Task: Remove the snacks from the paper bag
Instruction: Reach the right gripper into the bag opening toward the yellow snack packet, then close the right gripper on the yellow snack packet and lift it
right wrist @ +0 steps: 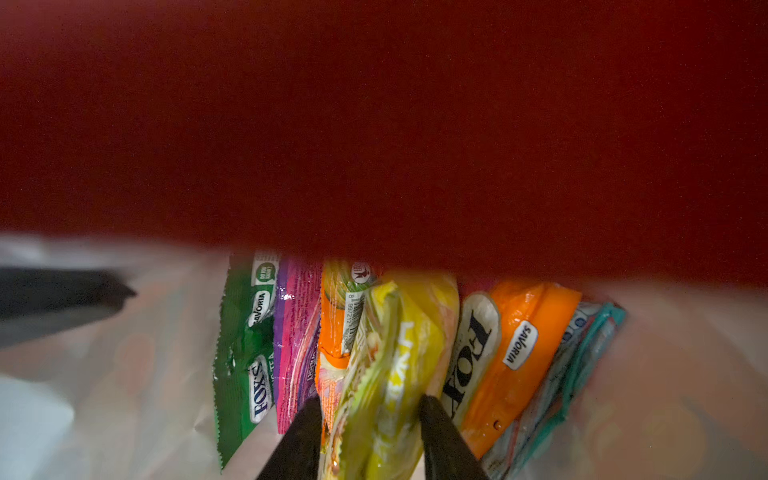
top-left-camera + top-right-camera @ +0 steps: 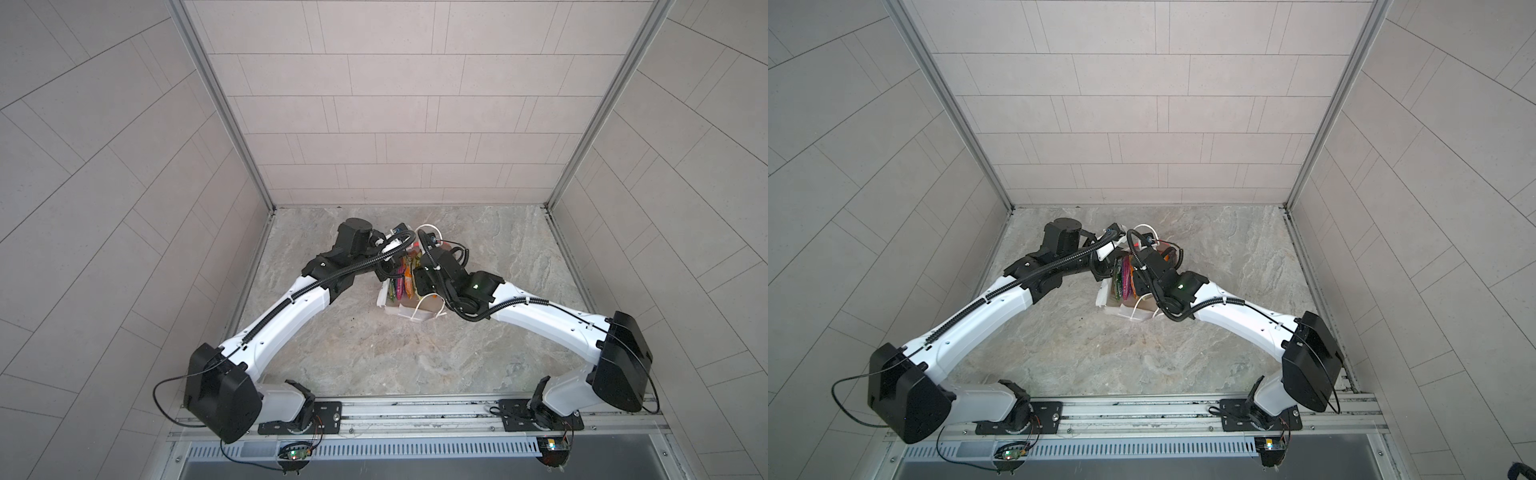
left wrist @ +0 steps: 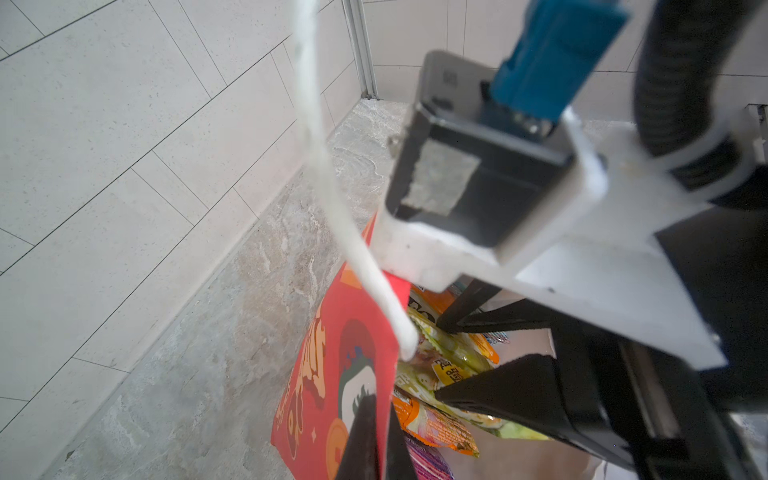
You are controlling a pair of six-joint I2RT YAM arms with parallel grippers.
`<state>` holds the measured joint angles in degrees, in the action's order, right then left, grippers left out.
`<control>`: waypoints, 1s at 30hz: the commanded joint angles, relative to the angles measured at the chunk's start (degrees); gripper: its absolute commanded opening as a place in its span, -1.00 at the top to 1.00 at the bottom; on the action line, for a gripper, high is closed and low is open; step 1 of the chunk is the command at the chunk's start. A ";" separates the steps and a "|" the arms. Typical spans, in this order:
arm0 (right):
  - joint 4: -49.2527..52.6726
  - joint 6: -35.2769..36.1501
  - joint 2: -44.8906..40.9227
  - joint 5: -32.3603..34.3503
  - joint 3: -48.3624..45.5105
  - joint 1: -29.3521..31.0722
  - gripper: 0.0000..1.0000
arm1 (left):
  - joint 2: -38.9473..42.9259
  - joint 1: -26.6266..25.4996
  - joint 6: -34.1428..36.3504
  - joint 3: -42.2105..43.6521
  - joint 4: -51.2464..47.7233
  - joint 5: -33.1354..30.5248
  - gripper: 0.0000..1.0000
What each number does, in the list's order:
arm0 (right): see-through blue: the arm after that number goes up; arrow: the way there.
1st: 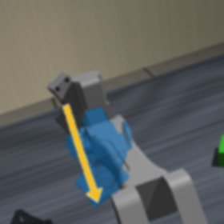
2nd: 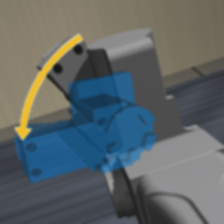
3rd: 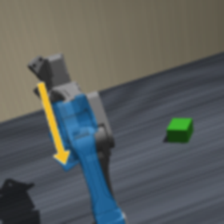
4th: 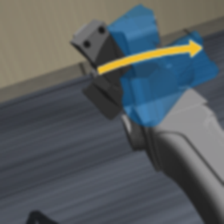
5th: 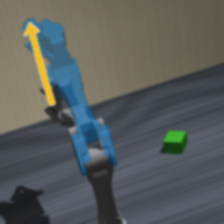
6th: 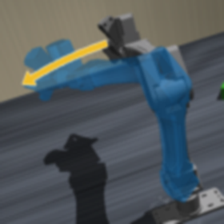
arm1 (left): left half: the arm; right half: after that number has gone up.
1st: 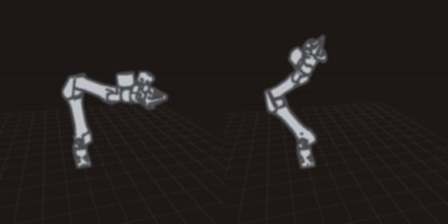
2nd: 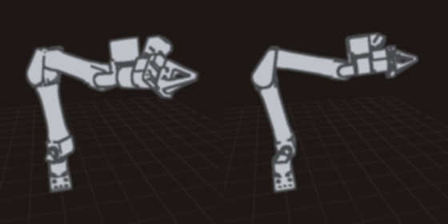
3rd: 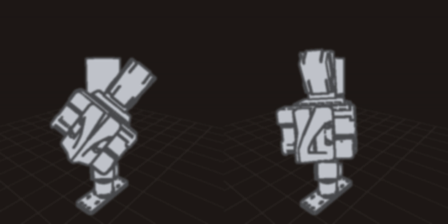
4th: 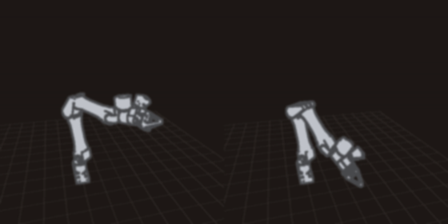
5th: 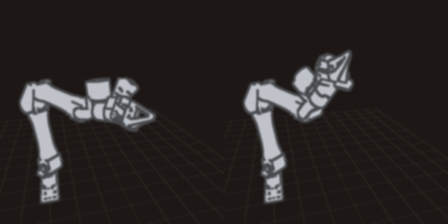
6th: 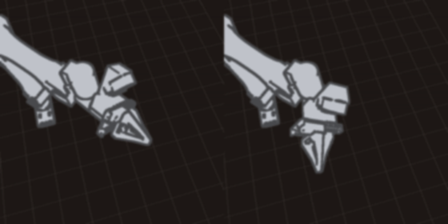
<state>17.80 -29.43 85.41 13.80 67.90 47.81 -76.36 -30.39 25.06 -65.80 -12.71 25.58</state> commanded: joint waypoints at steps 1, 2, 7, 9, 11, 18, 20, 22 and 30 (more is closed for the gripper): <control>0.11 -0.73 0.51 1.40 0.14 0.06 0.37 | 1.98 -0.28 -0.26 0.71 1.06 1.74 1.00; 0.13 -0.58 0.51 1.55 0.05 0.04 0.39 | 2.04 -0.28 -0.22 0.73 1.04 1.81 1.00; 0.34 -0.14 0.73 2.34 -0.31 0.00 0.41 | 2.30 -0.29 -0.20 0.97 1.19 2.40 1.00; 0.63 0.16 0.89 2.88 -0.31 0.00 0.23 | 2.36 -0.28 -0.23 0.95 1.22 2.41 1.00; 0.96 0.50 0.90 3.24 -0.11 0.00 0.20 | 2.38 -0.24 -0.26 0.96 1.30 2.44 1.00; 0.48 1.69 0.60 2.96 -0.49 -0.09 0.65 | 2.13 -0.30 -0.36 1.08 1.54 2.50 1.00; 0.56 2.25 0.38 2.90 -0.40 -0.09 0.80 | 2.10 -0.33 -0.35 1.05 1.68 2.54 1.00; 0.65 2.65 -0.18 2.75 -0.43 -0.13 0.85 | 2.13 -0.28 -0.45 1.03 1.72 2.54 1.00; -1.28 6.78 -3.35 -2.63 -1.12 -0.15 1.00 | 2.53 -0.28 -0.52 1.44 2.03 2.37 1.00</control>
<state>17.04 -25.02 84.73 13.67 67.46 47.79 -75.59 -30.39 25.04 -65.06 -12.38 26.00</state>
